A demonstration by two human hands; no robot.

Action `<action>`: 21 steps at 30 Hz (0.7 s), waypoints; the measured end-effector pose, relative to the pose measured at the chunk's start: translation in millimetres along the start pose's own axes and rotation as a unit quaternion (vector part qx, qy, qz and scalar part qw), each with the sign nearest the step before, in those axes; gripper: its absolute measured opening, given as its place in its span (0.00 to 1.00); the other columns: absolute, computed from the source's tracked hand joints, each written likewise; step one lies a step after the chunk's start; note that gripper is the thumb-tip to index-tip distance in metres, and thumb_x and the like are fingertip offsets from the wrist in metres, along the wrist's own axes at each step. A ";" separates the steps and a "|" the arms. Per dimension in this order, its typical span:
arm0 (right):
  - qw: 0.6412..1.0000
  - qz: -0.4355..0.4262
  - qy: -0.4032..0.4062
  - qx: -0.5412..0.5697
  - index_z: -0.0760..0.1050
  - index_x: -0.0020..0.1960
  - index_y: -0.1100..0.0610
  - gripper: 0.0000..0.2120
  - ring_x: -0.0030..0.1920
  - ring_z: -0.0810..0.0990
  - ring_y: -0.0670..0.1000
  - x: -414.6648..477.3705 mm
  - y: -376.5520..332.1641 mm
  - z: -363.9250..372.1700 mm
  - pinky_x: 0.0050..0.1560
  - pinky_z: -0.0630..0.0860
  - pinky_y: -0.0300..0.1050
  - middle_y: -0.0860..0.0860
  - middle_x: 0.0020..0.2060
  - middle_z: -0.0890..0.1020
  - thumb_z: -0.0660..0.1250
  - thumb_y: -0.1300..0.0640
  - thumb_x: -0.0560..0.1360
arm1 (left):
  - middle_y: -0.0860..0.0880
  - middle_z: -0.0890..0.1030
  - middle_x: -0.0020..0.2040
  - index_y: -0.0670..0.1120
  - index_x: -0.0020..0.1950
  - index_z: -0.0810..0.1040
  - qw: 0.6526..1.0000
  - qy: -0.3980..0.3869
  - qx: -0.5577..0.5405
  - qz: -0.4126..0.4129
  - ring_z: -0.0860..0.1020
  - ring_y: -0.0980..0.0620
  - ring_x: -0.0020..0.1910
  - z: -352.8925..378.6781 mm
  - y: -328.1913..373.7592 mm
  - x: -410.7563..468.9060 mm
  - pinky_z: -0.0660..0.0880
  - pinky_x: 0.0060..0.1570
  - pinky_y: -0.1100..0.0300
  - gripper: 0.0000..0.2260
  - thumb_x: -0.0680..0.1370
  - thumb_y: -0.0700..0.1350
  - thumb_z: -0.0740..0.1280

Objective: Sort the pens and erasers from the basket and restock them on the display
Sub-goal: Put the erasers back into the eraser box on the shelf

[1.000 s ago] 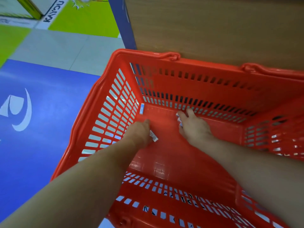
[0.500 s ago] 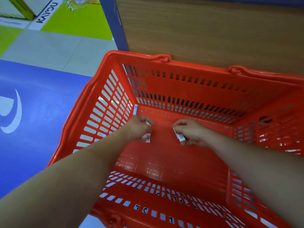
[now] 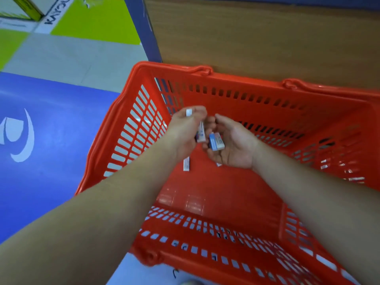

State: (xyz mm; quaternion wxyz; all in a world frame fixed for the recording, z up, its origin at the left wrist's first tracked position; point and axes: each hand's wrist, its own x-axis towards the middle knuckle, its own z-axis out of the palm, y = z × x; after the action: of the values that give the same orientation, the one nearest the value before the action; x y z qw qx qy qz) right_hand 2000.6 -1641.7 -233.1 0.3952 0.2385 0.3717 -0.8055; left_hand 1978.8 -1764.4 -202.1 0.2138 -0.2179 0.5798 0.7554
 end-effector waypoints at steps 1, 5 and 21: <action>1.000 -0.009 -0.004 0.015 0.76 0.46 0.51 0.16 0.36 0.78 0.51 -7.2 1.0 6.9 0.32 0.77 0.39 0.49 0.36 0.78 0.58 0.40 0.77 | 0.47 0.81 0.29 0.44 0.45 0.75 1.000 0.009 -0.011 0.015 0.78 0.53 0.27 3.3 5.3 -6.8 0.75 0.28 0.64 0.06 0.79 0.35 0.62; 0.998 -0.038 -0.006 0.057 0.76 0.55 0.54 0.18 0.36 0.80 0.49 -51.7 7.2 38.0 0.32 0.79 0.38 0.52 0.41 0.81 0.59 0.41 0.78 | 0.44 0.83 0.42 0.45 0.46 0.75 0.998 0.027 -0.022 0.050 0.81 0.49 0.39 14.4 25.3 -53.4 0.78 0.40 0.57 0.04 0.79 0.39 0.63; 0.983 -0.165 0.074 -0.032 0.73 0.42 0.56 0.08 0.26 0.76 0.46 -337.5 -81.9 210.7 0.20 0.62 0.31 0.54 0.31 0.79 0.69 0.57 0.66 | 0.51 0.76 0.34 0.48 0.51 0.81 0.997 -0.048 0.054 -0.026 0.68 0.56 0.29 78.5 222.8 -311.9 0.63 0.25 0.67 0.11 0.71 0.48 0.70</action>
State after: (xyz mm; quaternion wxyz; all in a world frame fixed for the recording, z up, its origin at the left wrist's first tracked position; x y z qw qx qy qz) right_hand 2108.5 -1618.8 157.8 0.2361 0.2195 0.4598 -0.8274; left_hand 2097.8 -1762.9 170.6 0.2724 -0.1848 0.6034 0.7264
